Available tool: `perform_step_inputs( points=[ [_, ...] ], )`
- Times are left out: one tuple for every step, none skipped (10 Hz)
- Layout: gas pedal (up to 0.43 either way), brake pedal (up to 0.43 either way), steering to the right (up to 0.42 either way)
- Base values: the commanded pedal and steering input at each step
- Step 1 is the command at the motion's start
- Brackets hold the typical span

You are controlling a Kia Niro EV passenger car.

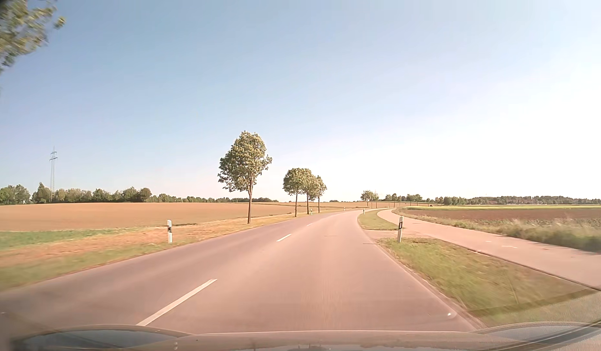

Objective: Follow the waypoints while adhering to traffic rules and regulations

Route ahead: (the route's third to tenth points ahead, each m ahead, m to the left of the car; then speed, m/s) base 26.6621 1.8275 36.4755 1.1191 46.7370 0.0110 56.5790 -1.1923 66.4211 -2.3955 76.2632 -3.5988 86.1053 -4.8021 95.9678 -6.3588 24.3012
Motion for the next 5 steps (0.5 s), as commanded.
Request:
perform_step_inputs(
  points=[
    [0.287, 0.012, 0.017],
    [0.287, 0.012, 0.017],
    [0.287, 0.012, 0.017],
    [0.287, 0.012, 0.017],
    [0.287, 0.012, 0.017]
  ],
)
